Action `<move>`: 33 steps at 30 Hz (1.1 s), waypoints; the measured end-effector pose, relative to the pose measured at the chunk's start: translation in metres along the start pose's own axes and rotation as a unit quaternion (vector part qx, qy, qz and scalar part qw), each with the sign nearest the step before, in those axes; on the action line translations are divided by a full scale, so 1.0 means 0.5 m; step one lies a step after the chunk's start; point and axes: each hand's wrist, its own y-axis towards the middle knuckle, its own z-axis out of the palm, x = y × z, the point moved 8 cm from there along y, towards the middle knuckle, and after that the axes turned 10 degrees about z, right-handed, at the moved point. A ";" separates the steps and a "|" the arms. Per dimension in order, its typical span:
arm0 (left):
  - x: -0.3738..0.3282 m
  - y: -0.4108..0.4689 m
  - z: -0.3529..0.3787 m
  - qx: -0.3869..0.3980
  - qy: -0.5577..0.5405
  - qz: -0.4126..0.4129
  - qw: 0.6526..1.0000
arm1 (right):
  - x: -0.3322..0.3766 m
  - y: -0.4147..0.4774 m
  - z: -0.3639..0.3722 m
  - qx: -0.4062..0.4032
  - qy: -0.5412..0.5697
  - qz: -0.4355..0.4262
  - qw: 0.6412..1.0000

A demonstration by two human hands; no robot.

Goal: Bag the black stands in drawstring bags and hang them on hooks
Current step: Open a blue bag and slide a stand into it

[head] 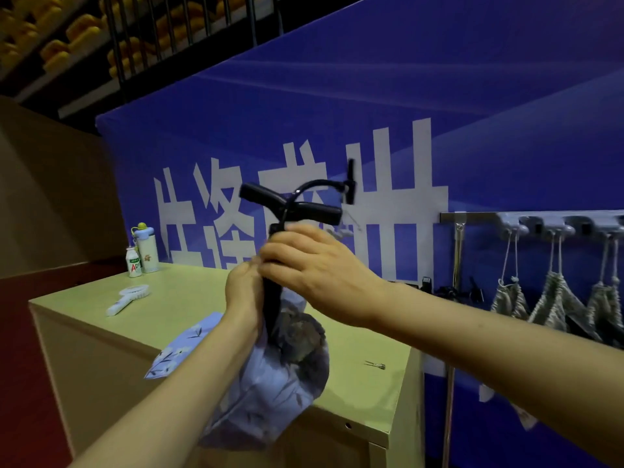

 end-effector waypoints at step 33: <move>0.104 0.004 -0.122 -0.192 -0.058 -0.162 0.966 | -0.058 -0.083 0.160 0.295 0.080 0.287 0.908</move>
